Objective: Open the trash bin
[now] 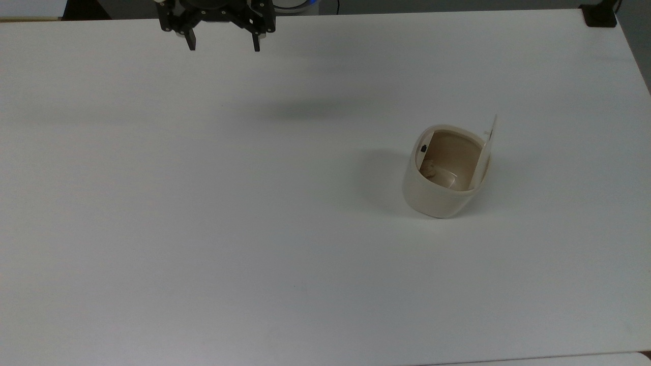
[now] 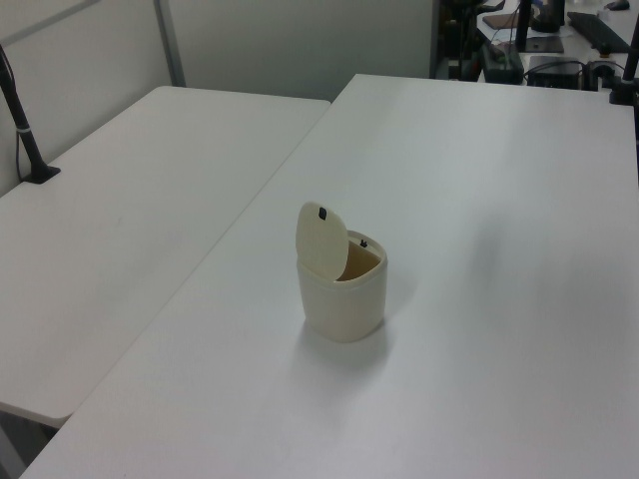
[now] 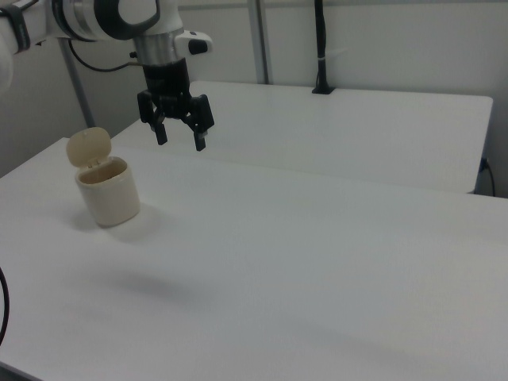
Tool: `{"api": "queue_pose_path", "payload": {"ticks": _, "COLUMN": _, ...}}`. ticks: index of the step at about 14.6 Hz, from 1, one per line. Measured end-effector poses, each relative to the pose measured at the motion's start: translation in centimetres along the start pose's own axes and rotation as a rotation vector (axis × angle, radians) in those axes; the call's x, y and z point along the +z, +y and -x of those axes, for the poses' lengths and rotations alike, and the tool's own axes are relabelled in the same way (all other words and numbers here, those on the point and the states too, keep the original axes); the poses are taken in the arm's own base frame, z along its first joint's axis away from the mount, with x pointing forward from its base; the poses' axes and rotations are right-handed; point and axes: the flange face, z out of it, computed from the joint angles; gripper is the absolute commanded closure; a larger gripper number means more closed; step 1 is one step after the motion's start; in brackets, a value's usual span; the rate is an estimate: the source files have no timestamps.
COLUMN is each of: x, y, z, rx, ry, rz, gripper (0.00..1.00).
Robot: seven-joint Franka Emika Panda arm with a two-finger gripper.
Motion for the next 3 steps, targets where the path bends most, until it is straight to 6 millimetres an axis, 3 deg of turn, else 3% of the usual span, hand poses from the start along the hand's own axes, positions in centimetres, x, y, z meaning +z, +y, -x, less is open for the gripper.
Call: {"api": "queue_pose_path", "payload": {"ticks": 3, "x": -0.23, "y": 0.11, "z": 0.13, "rx": 0.060, "ry": 0.004, "rz": -0.001, "gripper": 0.00}}
